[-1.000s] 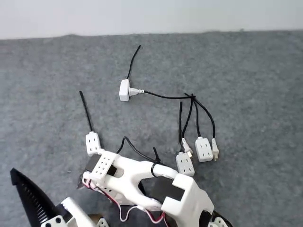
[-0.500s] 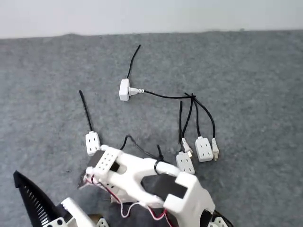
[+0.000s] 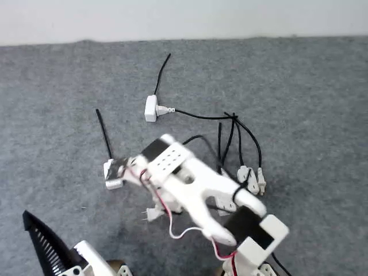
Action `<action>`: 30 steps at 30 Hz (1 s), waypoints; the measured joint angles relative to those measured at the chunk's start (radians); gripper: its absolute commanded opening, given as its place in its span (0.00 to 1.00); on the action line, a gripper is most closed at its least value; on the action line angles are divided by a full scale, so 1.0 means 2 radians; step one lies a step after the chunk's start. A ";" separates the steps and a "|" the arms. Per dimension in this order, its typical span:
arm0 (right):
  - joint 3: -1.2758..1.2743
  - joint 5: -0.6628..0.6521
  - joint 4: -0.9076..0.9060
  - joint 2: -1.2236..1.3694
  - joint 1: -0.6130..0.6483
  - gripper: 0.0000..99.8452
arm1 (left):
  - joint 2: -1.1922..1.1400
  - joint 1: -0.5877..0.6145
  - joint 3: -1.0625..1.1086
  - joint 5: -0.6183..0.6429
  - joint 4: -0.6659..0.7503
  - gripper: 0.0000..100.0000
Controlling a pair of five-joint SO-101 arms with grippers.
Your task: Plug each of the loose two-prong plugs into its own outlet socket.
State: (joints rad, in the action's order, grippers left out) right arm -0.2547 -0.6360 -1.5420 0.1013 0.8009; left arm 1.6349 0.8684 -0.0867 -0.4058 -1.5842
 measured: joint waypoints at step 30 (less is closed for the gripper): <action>-0.036 0.031 0.064 -0.006 0.005 0.24 | 0.001 -0.002 -0.003 0.001 -0.039 0.27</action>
State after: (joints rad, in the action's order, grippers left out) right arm -0.3268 -0.5746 -1.4131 0.0890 0.8101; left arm 1.6364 0.8638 -0.0928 -0.4043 -1.6625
